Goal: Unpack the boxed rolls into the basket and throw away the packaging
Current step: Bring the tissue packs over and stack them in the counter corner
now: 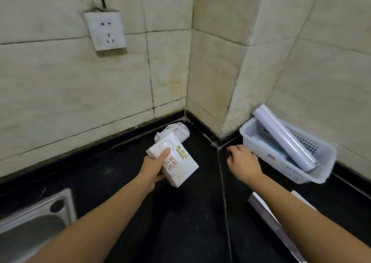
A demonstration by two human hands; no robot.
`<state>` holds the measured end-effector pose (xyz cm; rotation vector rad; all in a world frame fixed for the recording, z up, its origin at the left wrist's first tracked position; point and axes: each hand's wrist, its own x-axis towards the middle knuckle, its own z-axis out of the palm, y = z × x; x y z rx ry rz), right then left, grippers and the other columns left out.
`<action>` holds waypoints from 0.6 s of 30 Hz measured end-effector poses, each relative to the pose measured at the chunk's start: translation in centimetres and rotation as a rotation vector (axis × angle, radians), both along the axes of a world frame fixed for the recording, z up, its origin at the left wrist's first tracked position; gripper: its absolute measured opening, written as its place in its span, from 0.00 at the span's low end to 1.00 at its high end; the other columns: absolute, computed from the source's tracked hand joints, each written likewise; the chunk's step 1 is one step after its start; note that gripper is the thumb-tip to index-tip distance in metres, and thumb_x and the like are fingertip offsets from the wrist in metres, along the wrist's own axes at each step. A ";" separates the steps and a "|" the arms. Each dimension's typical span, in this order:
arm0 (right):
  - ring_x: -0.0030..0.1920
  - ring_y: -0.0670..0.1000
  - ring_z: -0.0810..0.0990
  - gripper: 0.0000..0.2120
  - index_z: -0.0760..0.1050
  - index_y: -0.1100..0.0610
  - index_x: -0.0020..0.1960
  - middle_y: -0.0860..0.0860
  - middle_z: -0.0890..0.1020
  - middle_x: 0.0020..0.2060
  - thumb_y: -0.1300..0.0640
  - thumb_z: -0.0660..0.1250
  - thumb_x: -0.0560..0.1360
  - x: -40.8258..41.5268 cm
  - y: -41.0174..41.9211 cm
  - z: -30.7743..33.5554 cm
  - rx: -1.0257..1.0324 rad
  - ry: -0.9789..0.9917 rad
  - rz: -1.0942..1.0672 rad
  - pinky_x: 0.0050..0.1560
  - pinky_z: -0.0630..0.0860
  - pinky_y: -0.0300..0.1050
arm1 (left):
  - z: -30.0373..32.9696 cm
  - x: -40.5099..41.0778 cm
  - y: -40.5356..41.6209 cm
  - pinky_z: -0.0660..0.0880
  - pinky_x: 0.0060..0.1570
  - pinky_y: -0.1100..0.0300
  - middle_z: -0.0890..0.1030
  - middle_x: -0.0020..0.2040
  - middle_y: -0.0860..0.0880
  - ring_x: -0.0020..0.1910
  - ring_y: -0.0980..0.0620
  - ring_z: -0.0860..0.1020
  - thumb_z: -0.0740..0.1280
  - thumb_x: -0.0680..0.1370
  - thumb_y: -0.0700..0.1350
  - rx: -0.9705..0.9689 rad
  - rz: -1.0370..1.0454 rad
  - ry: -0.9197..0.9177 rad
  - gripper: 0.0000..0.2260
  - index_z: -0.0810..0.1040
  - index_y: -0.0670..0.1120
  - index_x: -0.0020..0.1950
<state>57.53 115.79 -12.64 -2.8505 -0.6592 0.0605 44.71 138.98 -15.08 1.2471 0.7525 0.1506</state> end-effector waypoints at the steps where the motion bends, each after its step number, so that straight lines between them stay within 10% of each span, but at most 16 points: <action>1: 0.63 0.58 0.70 0.18 0.69 0.55 0.66 0.56 0.73 0.63 0.55 0.58 0.77 0.8 2.0 -0.6 -0.012 0.010 0.050 0.60 0.69 0.54 | -0.6 -0.1 0.9 0.76 0.43 0.52 0.82 0.55 0.47 0.50 0.51 0.80 0.69 0.73 0.54 -0.017 0.048 0.031 0.21 0.74 0.48 0.64; 14: 0.73 0.60 0.58 0.27 0.58 0.52 0.74 0.58 0.57 0.75 0.61 0.59 0.77 12.2 19.6 -7.6 -0.089 0.131 0.490 0.70 0.63 0.57 | -6.8 3.9 3.6 0.75 0.52 0.52 0.81 0.54 0.45 0.54 0.46 0.79 0.69 0.74 0.54 -0.407 0.510 0.199 0.21 0.74 0.46 0.63; 18: 0.75 0.59 0.53 0.17 0.70 0.54 0.67 0.58 0.55 0.75 0.55 0.58 0.78 13.7 21.2 -8.7 -0.177 0.145 0.506 0.72 0.60 0.59 | -8.0 2.8 4.8 0.70 0.64 0.49 0.66 0.70 0.43 0.68 0.43 0.68 0.70 0.72 0.58 0.220 0.391 0.569 0.37 0.60 0.43 0.73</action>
